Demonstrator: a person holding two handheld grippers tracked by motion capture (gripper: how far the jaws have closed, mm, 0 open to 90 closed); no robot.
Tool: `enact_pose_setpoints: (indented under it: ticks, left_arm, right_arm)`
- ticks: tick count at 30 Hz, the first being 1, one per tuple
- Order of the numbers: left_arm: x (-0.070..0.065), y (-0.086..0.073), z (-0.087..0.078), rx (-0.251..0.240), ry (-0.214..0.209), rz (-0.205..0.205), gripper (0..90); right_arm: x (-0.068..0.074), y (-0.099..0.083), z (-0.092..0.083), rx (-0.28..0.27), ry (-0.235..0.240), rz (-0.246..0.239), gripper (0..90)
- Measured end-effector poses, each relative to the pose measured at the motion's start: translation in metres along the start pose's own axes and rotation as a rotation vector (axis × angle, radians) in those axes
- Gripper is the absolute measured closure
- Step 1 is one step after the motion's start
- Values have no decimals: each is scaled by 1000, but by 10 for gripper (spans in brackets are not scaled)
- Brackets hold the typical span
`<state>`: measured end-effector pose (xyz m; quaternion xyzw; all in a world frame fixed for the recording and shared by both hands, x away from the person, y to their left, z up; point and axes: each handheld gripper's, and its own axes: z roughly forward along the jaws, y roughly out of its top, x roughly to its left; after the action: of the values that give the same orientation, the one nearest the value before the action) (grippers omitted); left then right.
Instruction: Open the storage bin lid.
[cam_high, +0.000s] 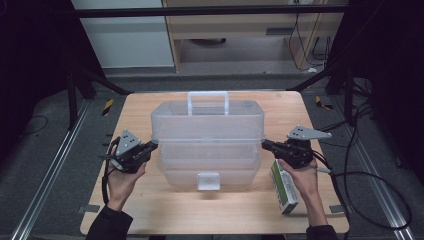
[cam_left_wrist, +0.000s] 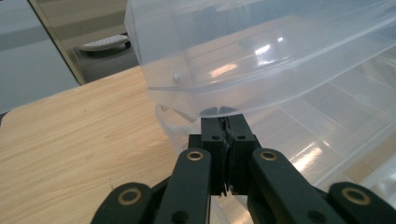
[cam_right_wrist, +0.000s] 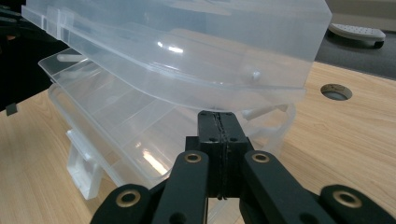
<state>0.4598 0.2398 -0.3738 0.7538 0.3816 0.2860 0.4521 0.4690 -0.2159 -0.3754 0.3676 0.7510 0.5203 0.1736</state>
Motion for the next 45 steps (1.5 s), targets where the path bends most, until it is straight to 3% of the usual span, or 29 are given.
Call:
enact_pose_setpoints:
  ticks: [8, 14, 20, 29, 37, 45]
  left_arm:
    - [-2, -4, 2, 14, 46, 2, 737]
    - [0, -3, 2, -12, 77, 5, 605]
    - [1, 0, 5, -35, 84, 1, 549]
    - [2, 1, 16, -57, 72, -1, 589]
    - [2, 2, 15, -57, 91, 12, 635]
    - [3, 3, 12, -70, 85, 7, 650]
  right_arm:
    - [0, 0, -1, 6, -6, -6, 900]
    - [1, 0, -1, 10, -4, -6, 900]
    - [2, 1, 0, 13, -4, -9, 900]
    - [3, 1, 0, 16, 3, -12, 900]
    - [4, 0, 3, 20, 1, -12, 876]
    - [2, -10, 11, 112, -63, -1, 777]
